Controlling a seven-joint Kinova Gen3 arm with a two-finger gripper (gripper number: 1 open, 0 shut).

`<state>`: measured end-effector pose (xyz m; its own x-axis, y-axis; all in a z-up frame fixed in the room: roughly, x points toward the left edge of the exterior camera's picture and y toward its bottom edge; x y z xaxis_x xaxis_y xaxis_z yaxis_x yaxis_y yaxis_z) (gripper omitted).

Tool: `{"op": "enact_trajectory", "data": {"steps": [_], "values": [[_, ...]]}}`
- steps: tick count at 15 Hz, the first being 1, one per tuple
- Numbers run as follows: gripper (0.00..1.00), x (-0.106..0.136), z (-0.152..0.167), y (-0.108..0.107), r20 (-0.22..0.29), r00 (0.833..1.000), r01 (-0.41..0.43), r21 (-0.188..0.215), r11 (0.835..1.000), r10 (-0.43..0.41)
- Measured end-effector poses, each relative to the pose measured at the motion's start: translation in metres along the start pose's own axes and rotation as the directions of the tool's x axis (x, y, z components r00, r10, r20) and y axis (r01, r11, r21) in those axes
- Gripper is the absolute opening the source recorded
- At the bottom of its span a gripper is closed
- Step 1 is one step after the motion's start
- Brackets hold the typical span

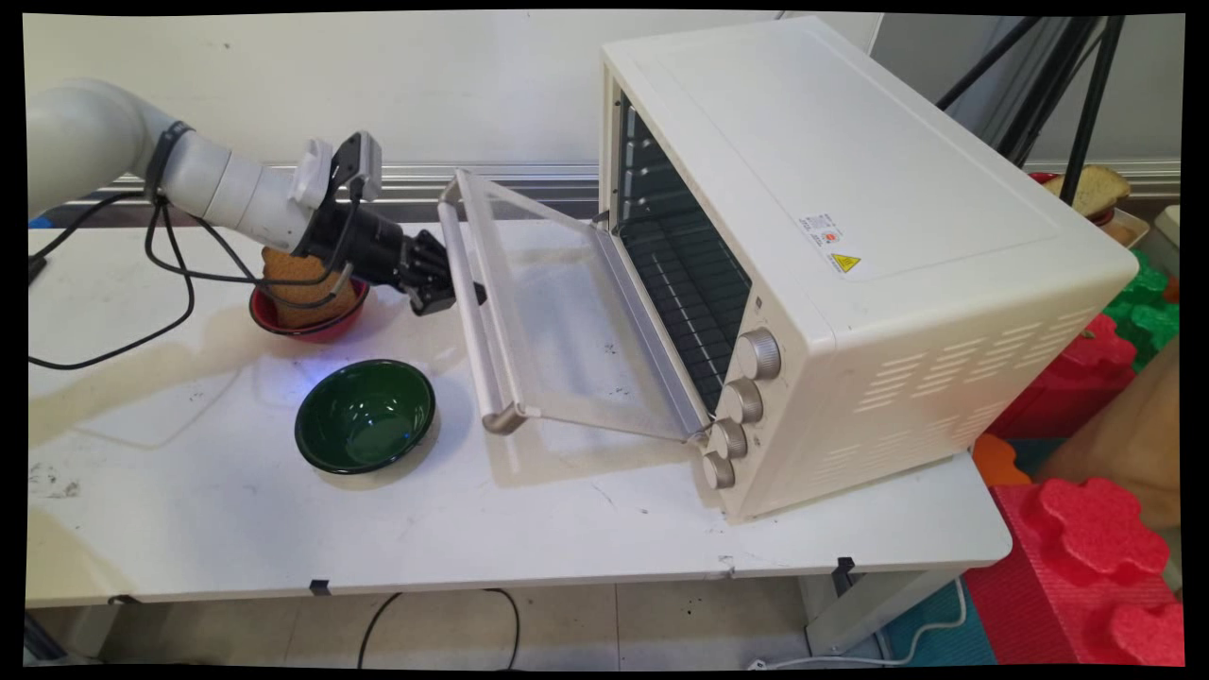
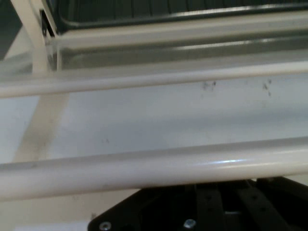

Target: Close the oven

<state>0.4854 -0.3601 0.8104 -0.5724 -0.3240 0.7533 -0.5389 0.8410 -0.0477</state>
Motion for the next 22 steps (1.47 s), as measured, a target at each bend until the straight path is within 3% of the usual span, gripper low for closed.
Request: {"op": "enact_trajectory", "data": {"steps": [4,13,22], "values": [[0.00,0.021,0.003,-0.003,-0.058,0.998,-0.012,0.003,1.000,0.012],[0.00,0.060,0.032,-0.014,-0.129,0.991,-0.020,0.022,1.000,0.023],[0.00,0.071,0.032,-0.018,-0.104,0.992,-0.067,0.033,0.997,0.070]]}}
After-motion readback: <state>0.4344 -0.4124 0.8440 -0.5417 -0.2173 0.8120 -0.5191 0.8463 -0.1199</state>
